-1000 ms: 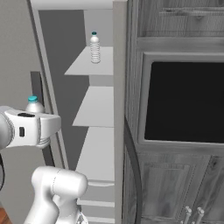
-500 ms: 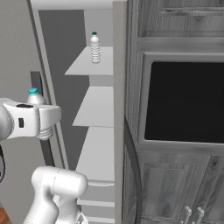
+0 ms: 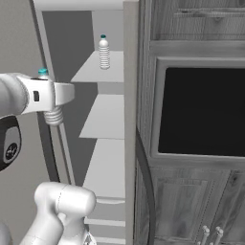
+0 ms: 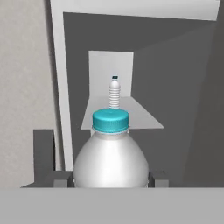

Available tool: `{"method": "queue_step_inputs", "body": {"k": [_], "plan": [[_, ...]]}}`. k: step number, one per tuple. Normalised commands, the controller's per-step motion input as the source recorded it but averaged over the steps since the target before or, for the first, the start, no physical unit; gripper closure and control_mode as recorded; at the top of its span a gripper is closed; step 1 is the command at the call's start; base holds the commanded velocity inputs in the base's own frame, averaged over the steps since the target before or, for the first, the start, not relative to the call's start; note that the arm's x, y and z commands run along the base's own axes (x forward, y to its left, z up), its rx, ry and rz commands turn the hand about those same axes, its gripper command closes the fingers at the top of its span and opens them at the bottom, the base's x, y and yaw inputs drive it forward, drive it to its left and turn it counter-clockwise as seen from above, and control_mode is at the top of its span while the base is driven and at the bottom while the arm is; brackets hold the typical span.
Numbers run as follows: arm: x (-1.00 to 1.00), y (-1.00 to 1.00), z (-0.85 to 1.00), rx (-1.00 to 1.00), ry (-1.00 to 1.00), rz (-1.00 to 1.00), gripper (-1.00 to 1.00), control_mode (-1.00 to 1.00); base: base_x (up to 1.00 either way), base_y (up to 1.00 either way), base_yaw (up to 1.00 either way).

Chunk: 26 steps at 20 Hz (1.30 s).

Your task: Take the bottled waters from the counter and place them in the freezer to freeze. Close the freezer door after placing the bottles.

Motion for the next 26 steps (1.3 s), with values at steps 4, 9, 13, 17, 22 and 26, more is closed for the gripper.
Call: {"method": "queue_step_inputs", "body": {"k": [4,9,13,17,22,26], "plan": [[0.31,0.0,0.19,-0.07,0.03,0.01,1.0,-1.0,0.0,0.0,0.0],[0.25,0.0,-0.01,-0.07,-0.02,0.0,1.0,-1.0,0.0,0.0,0.0],[0.17,-0.09,-0.13,0.0,-0.07,-0.01,1.0,-1.0,0.0,0.0,0.0],[0.42,-0.05,-0.05,0.01,-0.17,0.0,1.0,-1.0,0.0,0.0,0.0],[0.5,-0.07,-0.04,0.11,-0.03,0.0,1.0,-1.0,0.0,0.0,0.0],[0.49,0.0,0.0,0.03,0.01,0.0,1.0,-1.0,0.0,0.0,0.0]]}}
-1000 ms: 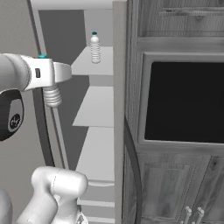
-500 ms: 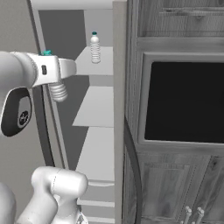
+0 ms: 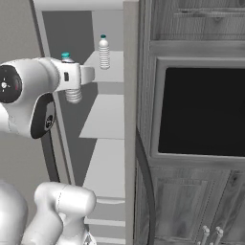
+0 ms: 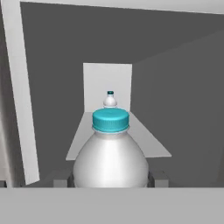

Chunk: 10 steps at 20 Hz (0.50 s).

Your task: Take the bottled waters from the counter and place them in the freezer to freeze. Close the freezer door after placing the bottles.

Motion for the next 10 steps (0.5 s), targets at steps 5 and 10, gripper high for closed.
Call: {"method": "queue_step_inputs", "body": {"k": [5,10], "plan": [[0.35,0.0,0.02,0.0,0.0,0.0,1.0,-1.0,0.0,0.0,0.0],[0.39,-0.06,0.0,0.0,0.0,0.01,1.0,-1.0,0.0,0.0,0.0]]}}
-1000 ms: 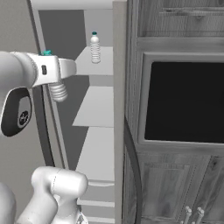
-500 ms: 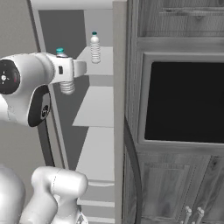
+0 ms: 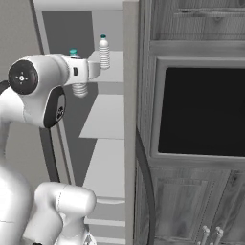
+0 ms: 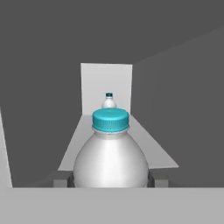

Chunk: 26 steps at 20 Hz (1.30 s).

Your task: Take the bottled waters from the counter and place them in the freezer to freeze. Close the freezer door after placing the bottles.

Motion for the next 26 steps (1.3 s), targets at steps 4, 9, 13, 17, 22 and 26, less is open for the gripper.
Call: {"method": "queue_step_inputs", "body": {"k": [4,9,13,17,22,26], "plan": [[0.33,-0.12,0.0,0.0,0.0,0.0,1.0,-1.0,0.0,0.0,0.0],[0.32,-0.07,0.0,0.0,0.0,0.0,1.0,-1.0,0.0,0.0,0.0],[0.15,0.0,0.0,0.0,0.0,0.0,1.0,-1.0,0.0,0.0,0.0],[0.28,0.0,0.04,0.0,0.0,0.0,1.0,-1.0,0.0,0.0,0.0],[0.3,0.0,0.05,0.0,0.0,0.0,1.0,-1.0,0.0,0.0,0.0],[0.31,0.0,0.01,0.0,0.0,0.0,1.0,-1.0,0.0,0.0,0.0]]}}
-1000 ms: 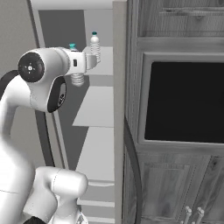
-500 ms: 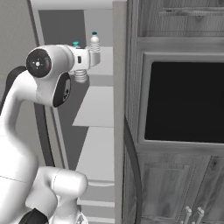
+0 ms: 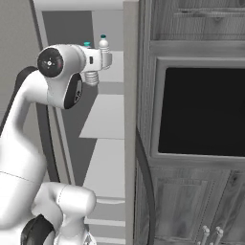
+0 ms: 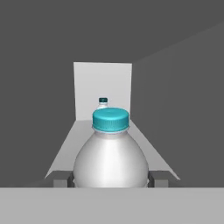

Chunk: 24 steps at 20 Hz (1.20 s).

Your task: Take the bottled waters from the counter and place them in the freezer to freeze. Close the freezer door after placing the bottles.

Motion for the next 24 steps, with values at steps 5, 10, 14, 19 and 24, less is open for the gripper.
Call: {"method": "queue_step_inputs", "body": {"k": [5,10,14,19,24], "plan": [[0.4,0.0,0.0,0.0,0.0,0.0,1.0,-1.0,0.0,0.0,0.0],[0.47,0.0,0.0,0.0,0.0,0.0,1.0,-1.0,0.0,0.0,0.0],[0.55,0.0,0.0,-0.01,0.0,0.0,1.0,-1.0,0.0,0.0,0.0],[0.53,0.0,0.0,-0.01,0.0,0.0,1.0,-1.0,0.0,0.0,0.0],[0.49,0.0,-0.02,0.0,0.0,0.0,1.0,-1.0,0.0,0.0,0.0]]}}
